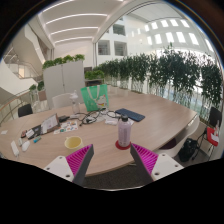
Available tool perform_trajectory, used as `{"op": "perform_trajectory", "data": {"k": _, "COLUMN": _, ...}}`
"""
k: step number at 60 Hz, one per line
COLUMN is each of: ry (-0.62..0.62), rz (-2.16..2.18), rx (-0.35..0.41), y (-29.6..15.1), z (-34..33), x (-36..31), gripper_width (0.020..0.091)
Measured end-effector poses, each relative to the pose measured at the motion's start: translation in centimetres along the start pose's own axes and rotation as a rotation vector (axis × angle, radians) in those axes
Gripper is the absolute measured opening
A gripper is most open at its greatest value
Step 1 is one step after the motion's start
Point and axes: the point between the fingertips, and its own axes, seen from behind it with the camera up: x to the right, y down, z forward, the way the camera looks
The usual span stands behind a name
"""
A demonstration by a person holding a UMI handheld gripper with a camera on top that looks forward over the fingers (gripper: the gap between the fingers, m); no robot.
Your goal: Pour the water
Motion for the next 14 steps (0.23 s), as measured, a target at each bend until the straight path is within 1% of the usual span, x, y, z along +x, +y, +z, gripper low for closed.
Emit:
{"op": "perform_trajectory", "data": {"k": 6, "ry": 0.041, "rz": -0.01, "rx": 0.021, "y": -1.2, "z": -4.9, "x": -0.8, "gripper_width": 0.0835}}
{"op": "perform_trajectory", "data": {"k": 14, "ry": 0.063, "rz": -0.019, "rx": 0.037, "y": -2.1, "z": -10.5, "x": -1.9, "gripper_width": 0.0827}}
